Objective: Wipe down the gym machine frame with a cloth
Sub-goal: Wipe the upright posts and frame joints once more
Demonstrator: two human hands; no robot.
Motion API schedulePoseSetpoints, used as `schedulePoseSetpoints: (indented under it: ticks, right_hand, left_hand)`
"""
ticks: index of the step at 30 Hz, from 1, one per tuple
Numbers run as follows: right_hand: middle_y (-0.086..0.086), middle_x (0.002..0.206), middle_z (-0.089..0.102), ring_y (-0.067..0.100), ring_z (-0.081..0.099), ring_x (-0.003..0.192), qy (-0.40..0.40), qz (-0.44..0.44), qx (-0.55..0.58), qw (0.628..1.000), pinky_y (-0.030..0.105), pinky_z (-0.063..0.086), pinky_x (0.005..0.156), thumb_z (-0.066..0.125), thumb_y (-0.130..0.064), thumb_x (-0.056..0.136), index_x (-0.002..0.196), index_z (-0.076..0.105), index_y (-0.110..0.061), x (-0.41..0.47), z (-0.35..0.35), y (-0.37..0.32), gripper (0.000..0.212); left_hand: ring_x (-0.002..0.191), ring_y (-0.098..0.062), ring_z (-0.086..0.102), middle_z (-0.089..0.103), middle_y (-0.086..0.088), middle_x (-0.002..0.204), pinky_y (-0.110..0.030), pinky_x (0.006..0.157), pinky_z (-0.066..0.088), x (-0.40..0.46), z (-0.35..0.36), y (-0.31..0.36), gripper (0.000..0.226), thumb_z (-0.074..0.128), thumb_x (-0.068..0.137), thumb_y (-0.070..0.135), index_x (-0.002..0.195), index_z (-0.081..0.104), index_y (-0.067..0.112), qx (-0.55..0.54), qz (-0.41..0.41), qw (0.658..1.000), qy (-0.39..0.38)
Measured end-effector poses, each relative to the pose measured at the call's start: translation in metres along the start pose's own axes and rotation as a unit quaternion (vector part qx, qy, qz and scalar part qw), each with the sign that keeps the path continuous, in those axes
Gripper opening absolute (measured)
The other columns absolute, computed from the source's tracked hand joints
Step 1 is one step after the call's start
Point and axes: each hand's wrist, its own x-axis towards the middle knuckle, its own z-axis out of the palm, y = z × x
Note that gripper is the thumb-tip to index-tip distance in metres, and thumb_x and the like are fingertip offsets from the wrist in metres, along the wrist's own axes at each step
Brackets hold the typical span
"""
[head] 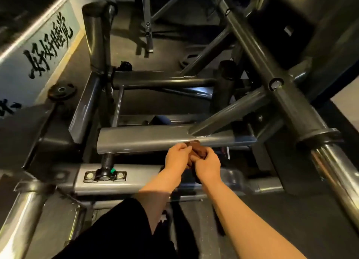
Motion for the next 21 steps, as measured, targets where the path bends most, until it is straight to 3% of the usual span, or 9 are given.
schedulePoseSetpoints:
  ticks: [2,3,6,11,14,16,17,19,21]
  right_hand:
    - [0.01,0.103,0.066,0.026,0.062,0.097,0.05,0.027,-0.028,0.998,0.028,0.048,0.084,0.061,0.001,0.086,0.104,0.058,-0.009,0.04,0.014,-0.004,0.021]
    - [0.015,0.109,0.065,0.032,0.061,0.103,0.092,0.049,-0.045,0.994,0.036,0.046,0.089,0.062,-0.003,0.087,0.109,0.057,-0.007,0.059,0.018,-0.005,0.023]
    - [0.026,0.126,0.051,0.041,0.054,0.112,0.236,0.138,-0.059,0.96,0.039,0.039,0.091,0.063,-0.012,0.089,0.123,0.05,0.0,0.1,0.021,-0.005,0.038]
    - [0.026,0.129,0.043,0.046,0.051,0.112,0.301,0.192,-0.063,0.932,0.044,0.038,0.091,0.058,-0.008,0.09,0.125,0.048,0.001,0.123,0.044,0.001,0.037]
    - [0.025,0.126,0.042,0.044,0.052,0.108,0.272,0.177,-0.067,0.944,0.046,0.042,0.086,0.06,-0.009,0.088,0.123,0.051,0.0,0.115,0.078,0.002,0.038]
    - [0.019,0.12,0.046,0.039,0.054,0.107,0.175,0.132,-0.026,0.975,0.041,0.044,0.087,0.059,-0.016,0.086,0.115,0.057,-0.007,0.103,0.097,-0.002,0.03]
    - [0.013,0.115,0.048,0.035,0.055,0.106,0.109,0.088,-0.013,0.99,0.034,0.044,0.086,0.057,-0.015,0.086,0.112,0.06,-0.011,0.1,0.103,-0.007,0.026]
    - [0.007,0.108,0.049,0.029,0.055,0.105,0.041,-0.04,-0.095,0.994,0.025,0.04,0.082,0.055,0.0,0.085,0.116,0.061,-0.01,0.108,0.104,-0.017,0.034]
    - [0.012,0.114,0.053,0.032,0.051,0.105,0.025,-0.166,-0.224,0.96,0.035,0.045,0.085,0.054,0.009,0.079,0.115,0.061,-0.007,0.131,0.094,-0.02,0.04]
  left_hand:
    - [0.07,-0.011,0.063,0.066,-0.01,0.086,-0.021,0.061,0.049,0.04,0.0,0.009,0.023,0.054,0.095,0.008,0.116,0.063,0.006,0.02,-0.006,1.0,-0.01]
    - [0.081,-0.011,0.067,0.067,-0.012,0.097,-0.02,0.07,0.051,0.06,-0.002,0.012,0.029,0.055,0.095,0.007,0.123,0.06,0.005,0.056,-0.002,0.998,-0.013]
    - [0.125,-0.028,0.053,0.054,-0.015,0.138,-0.029,0.105,0.039,0.104,-0.013,0.015,0.046,0.056,0.095,0.015,0.141,0.048,0.012,0.212,-0.002,0.977,-0.024]
    - [0.146,-0.024,0.022,0.023,-0.008,0.159,-0.029,0.116,0.017,0.128,-0.026,0.002,0.051,0.045,0.1,0.012,0.15,0.031,0.012,0.359,0.026,0.929,-0.083]
    - [0.149,-0.022,0.013,0.017,-0.007,0.161,-0.036,0.12,0.013,0.135,-0.028,-0.007,0.053,0.047,0.098,0.011,0.148,0.033,0.012,0.404,0.069,0.909,-0.08]
    - [0.144,-0.025,0.029,0.033,-0.01,0.155,-0.038,0.117,0.022,0.134,-0.029,-0.005,0.046,0.043,0.098,0.018,0.143,0.043,0.011,0.358,0.075,0.929,-0.055]
    - [0.137,-0.029,0.041,0.046,-0.013,0.146,-0.039,0.113,0.03,0.135,-0.031,-0.004,0.041,0.042,0.098,0.019,0.137,0.051,0.009,0.322,0.077,0.944,-0.021]
    - [0.121,-0.031,0.056,0.062,-0.014,0.127,-0.037,0.104,0.041,0.135,-0.041,-0.002,0.031,0.051,0.097,0.014,0.126,0.06,0.008,0.259,0.067,0.962,0.053]
    - [0.126,-0.029,0.052,0.057,-0.012,0.135,-0.037,0.107,0.038,0.142,-0.05,-0.002,0.042,0.058,0.092,0.01,0.133,0.055,0.01,0.314,0.073,0.945,0.061]
